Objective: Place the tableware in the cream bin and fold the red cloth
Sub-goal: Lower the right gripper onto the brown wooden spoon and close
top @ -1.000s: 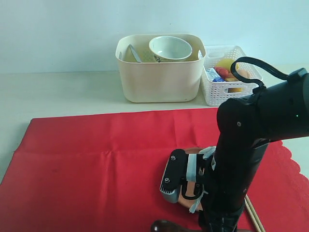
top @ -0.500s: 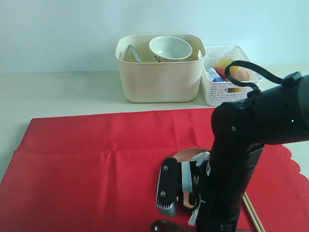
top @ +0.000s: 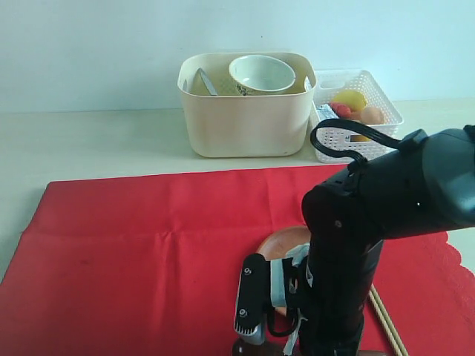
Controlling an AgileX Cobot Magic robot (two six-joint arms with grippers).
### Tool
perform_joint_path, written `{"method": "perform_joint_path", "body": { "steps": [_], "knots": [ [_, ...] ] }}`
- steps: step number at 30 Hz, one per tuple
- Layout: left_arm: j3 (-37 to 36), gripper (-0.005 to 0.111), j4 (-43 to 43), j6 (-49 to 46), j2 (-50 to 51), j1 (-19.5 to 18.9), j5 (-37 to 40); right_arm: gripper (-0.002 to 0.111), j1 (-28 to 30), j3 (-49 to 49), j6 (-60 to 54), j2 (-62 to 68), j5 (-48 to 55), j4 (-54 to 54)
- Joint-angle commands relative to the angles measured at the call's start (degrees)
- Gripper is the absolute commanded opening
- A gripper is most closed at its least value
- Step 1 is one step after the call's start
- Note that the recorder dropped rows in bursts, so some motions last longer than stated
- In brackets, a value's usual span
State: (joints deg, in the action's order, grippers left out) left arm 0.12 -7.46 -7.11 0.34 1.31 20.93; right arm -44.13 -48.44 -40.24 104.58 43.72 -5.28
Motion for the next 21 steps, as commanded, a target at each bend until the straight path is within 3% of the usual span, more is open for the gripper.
{"method": "perform_joint_path", "body": {
  "steps": [1,6,12,21],
  "knots": [
    [-0.1,0.000,-0.2,0.1,-0.3,0.4,-0.6,0.001,0.2,-0.4,0.3,1.5,0.1,1.3],
    [-0.1,0.000,-0.2,0.1,-0.3,0.4,-0.6,0.000,0.2,-3.9,1.6,1.4,3.3,0.7],
    [-0.1,0.000,-0.2,0.1,-0.3,0.4,-0.6,0.000,0.2,-7.7,1.3,1.4,8.8,-7.5],
    [-0.1,0.000,-0.2,0.1,-0.3,0.4,-0.6,0.000,0.2,-11.6,0.8,1.3,9.9,-11.3]
  ]
}}
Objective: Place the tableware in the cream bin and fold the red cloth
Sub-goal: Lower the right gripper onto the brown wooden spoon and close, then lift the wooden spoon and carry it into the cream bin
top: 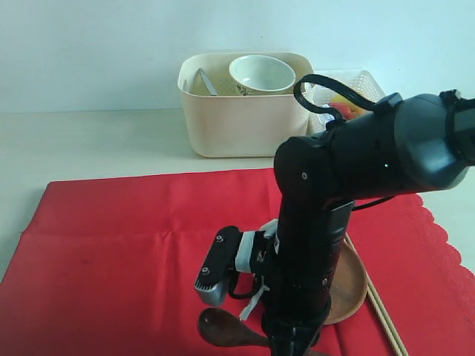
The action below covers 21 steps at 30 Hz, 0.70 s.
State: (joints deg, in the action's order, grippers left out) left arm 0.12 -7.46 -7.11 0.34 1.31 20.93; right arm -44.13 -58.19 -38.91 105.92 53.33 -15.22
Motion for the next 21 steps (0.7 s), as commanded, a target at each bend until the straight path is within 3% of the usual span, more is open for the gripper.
{"method": "perform_joint_path", "body": {
  "steps": [1,13,21],
  "knots": [
    [-0.1,0.000,-0.2,0.1,-0.3,0.4,-0.6,0.000,0.2,-2.3,-0.5,-0.1,0.3,-1.4],
    [-0.1,0.000,-0.2,0.1,-0.3,0.4,-0.6,0.000,0.2,-15.0,0.7,-0.1,-7.4,-1.8],
    [-0.1,0.000,-0.2,0.1,-0.3,0.4,-0.6,0.000,2.3,-31.2,3.6,-0.1,-24.4,-3.8]
  ]
}}
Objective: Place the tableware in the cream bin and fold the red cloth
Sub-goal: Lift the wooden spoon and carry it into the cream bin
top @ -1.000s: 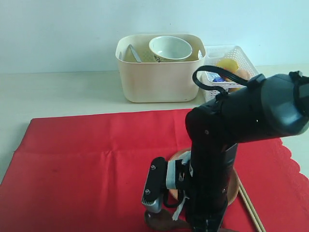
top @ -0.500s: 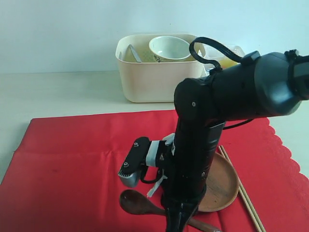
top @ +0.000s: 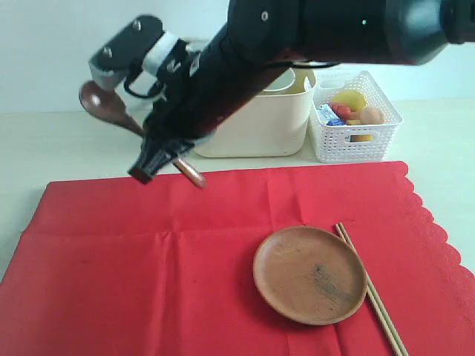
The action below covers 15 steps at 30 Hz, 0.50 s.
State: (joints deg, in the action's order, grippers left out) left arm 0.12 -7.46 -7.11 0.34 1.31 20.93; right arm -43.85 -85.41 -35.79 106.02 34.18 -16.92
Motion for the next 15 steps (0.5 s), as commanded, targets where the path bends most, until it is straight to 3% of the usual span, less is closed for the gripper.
{"method": "perform_joint_path", "body": {
  "steps": [1,15],
  "knots": [
    [-0.1,0.000,-0.2,0.1,-0.3,0.4,-0.6,0.000,3.7,-5.4,0.5,-0.1,-8.2,-4.4],
    [-0.1,0.000,-0.2,0.1,-0.3,0.4,-0.6,0.000,20.7,-7.7,0.0,5.4,-29.7,-12.7]
  ]
}}
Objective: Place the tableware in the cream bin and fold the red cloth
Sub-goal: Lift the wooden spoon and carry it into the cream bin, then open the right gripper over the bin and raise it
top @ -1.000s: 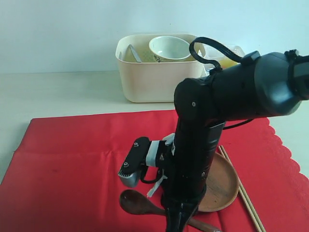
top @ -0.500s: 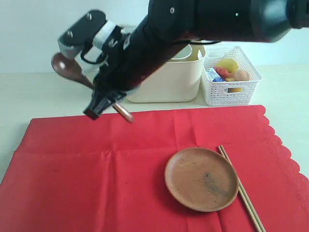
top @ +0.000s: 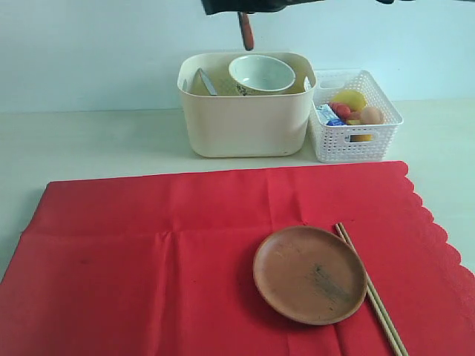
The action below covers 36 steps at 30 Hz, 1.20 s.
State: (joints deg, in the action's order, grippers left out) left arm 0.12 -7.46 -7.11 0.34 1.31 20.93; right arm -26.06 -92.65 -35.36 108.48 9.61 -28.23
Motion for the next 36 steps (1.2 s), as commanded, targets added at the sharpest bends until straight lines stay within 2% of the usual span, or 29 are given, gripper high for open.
{"method": "perform_joint_path", "body": {
  "steps": [1,11,15,25,29,31,34,36],
  "knots": [
    [-0.1,0.000,-0.2,0.1,-0.3,0.4,-0.6,0.000,3.5,-0.4,-0.4,3.6,-6.5,-1.4],
    [-0.1,0.000,-0.2,0.1,-0.3,0.4,-0.6,0.000,6.2,-0.4,-1.0,12.7,-17.0,-0.4],
    [-0.1,0.000,-0.2,0.1,-0.3,0.4,-0.6,0.000,6.2,-0.4,-1.0,15.1,-16.9,3.4],
    [-0.1,0.000,-0.2,0.1,-0.3,0.4,-0.6,0.002,6.2,-0.4,-1.0,17.5,-14.4,3.4],
    [-0.1,0.000,-0.2,0.1,-0.3,0.4,-0.6,0.018,6.2,-0.4,-1.0,17.5,-12.8,3.3],
    [-0.1,0.000,-0.2,0.1,-0.3,0.4,-0.6,0.031,6.2,-0.4,-1.0,17.5,-12.4,3.1],
    [-0.1,0.000,-0.2,0.1,-0.3,0.4,-0.6,0.059,6.2,-0.4,-1.0,16.2,-11.1,1.1],
    [-0.1,0.000,-0.2,0.1,-0.3,0.4,-0.6,0.064,6.2,-0.4,-1.0,14.4,-8.5,1.1]
  ]
}}
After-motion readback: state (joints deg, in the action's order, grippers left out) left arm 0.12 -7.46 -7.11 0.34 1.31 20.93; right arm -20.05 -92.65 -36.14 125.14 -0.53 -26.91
